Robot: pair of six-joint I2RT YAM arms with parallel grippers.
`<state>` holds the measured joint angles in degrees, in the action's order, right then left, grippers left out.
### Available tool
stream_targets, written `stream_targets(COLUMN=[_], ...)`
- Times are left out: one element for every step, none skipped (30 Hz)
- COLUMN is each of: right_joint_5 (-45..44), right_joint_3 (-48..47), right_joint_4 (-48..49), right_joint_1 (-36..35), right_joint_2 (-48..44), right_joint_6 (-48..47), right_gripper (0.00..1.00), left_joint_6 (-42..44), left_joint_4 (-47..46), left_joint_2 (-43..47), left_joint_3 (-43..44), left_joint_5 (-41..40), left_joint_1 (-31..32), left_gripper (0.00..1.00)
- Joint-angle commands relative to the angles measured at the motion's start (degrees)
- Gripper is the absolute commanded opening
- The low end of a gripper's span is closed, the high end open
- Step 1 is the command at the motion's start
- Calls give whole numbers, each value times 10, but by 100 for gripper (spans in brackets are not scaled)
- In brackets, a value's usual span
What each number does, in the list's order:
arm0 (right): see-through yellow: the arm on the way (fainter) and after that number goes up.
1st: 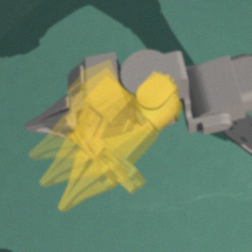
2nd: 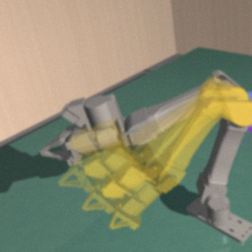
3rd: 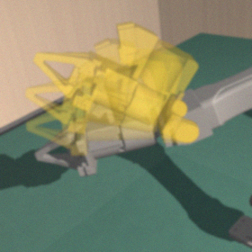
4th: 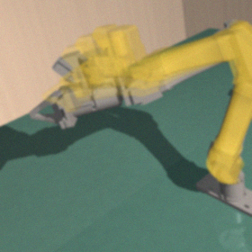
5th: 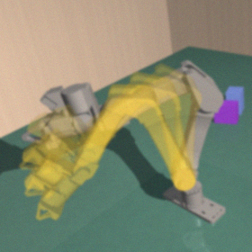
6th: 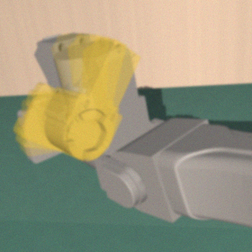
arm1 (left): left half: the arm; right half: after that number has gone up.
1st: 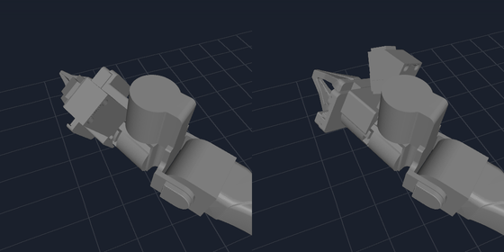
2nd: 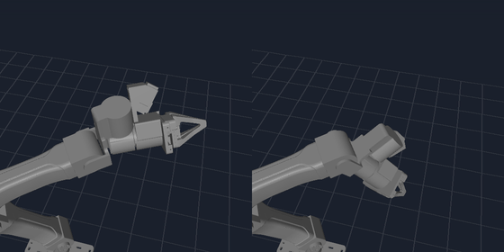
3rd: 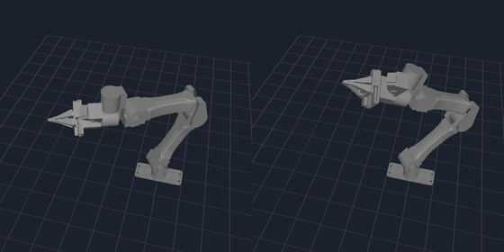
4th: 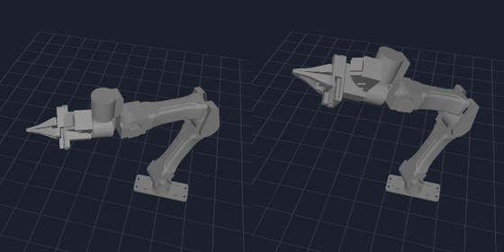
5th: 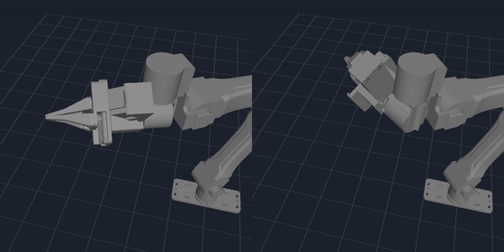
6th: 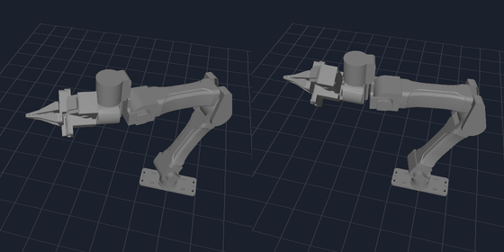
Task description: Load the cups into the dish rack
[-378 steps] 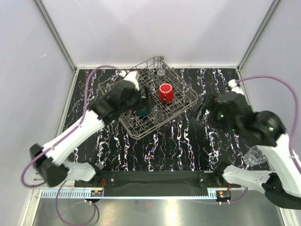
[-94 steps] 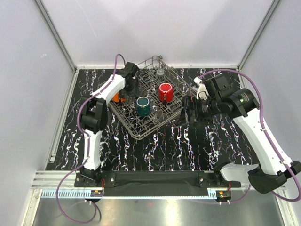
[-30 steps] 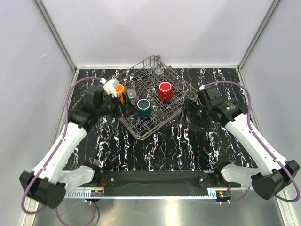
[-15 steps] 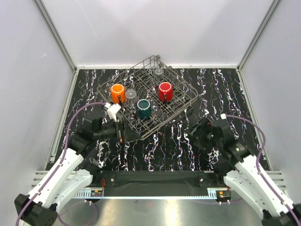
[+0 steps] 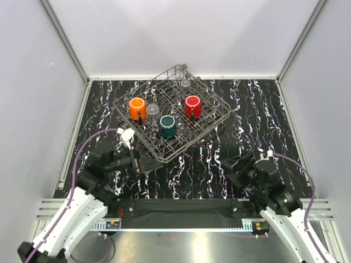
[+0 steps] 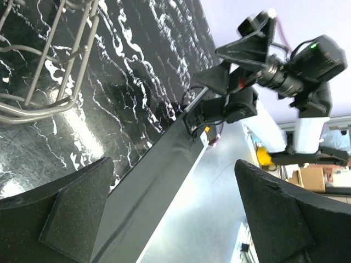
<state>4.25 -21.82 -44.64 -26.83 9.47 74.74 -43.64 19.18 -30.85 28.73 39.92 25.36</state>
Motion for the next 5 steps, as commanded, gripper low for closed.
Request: stream_targets(right_joint_5=[21,25,39,46,54], right_joint_3=[12,26,33,38,42], right_joint_4=[-11,-13,-15,-22,-22], right_joint_1=[1,1,2,1,2], right_joint_2=[-42,-52,-60,-79,-88], right_joint_6=[30,27,26,25,15], right_gripper=[100,100,100,100,100], left_joint_6=[-51,-66,-80,-107,-119], left_joint_4=[-37,-54,-71,-99,-109], left_joint_2=[62,76,88,115,127], left_joint_3=[-44,-60,-82,-119,-142], left_joint_5=[-16,-14,-13,-13,-21], left_joint_1=[3,2,2,2,2], left_gripper=[99,99,99,99,99])
